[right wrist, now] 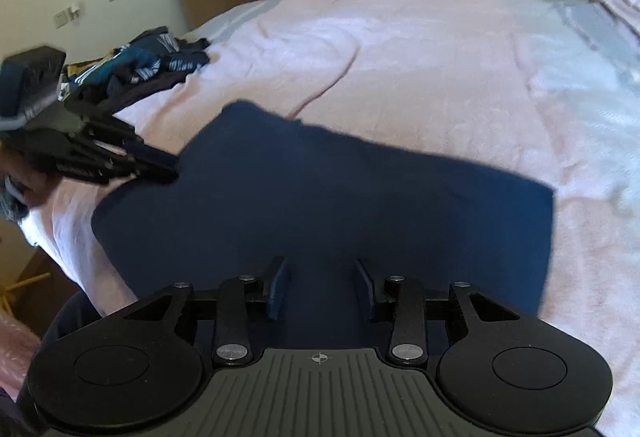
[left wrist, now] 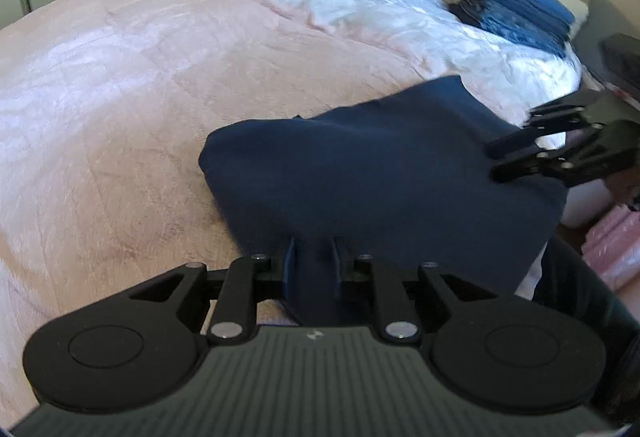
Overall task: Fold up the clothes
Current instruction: 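Grasp the folded shirt edge with both grippers and lift it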
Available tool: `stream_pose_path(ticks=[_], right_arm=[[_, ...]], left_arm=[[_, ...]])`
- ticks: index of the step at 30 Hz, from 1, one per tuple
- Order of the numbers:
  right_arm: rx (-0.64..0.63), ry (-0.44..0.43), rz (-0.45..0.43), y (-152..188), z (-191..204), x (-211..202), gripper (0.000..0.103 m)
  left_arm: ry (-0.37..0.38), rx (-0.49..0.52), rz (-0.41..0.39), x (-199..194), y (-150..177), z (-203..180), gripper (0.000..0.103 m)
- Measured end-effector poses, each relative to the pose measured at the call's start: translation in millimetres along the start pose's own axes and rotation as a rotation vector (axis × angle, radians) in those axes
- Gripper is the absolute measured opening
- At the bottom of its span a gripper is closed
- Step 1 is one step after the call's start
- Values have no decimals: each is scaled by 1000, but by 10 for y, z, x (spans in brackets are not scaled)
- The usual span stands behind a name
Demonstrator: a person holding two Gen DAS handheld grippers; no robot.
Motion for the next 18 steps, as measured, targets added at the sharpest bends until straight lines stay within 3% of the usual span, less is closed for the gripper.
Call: stream_pose_path(ticks=[1,2,3,5,10,14,16,17,18], right_arm=[[-33,7,-14,-4,38,-73,40],[-84,21,-32,2,100,-167,48],[-131,37,-49,18,161,-259,62],[-245,65,-92,106,340,-406,73],[-568,114,-84,516,907,-366,73],[-843,242,-52,789,1122,-64,73],[-932,321,-44,828,1115,105,56],[-943,328,-33,827,1098,154,37],[-940,324,-25,819,1082,185,35]], left_arm=[[-1,-2,-3,-44,-24,1,17],[-15,26,-9,-113,-34,-24,20],[-31,61,-14,-188,-41,-55,24],[-57,162,-23,-324,-24,-188,31],[-107,462,-37,-468,243,-736,48],[-182,733,-41,-374,560,-1169,74],[-242,848,-29,-260,664,-1275,74],[-272,905,-23,-202,714,-1326,74],[-311,958,-19,-122,734,-1351,74]])
Point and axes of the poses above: each gripper's, at about its wrist camera, not at the fingertips, and x roughly the way its jaws point, z to its left, y to its underside, the point moved 8 cm from there along x, roughly the way its jaws point, and after that the axes turned 5 degrees about y, right-handed, at the moved point
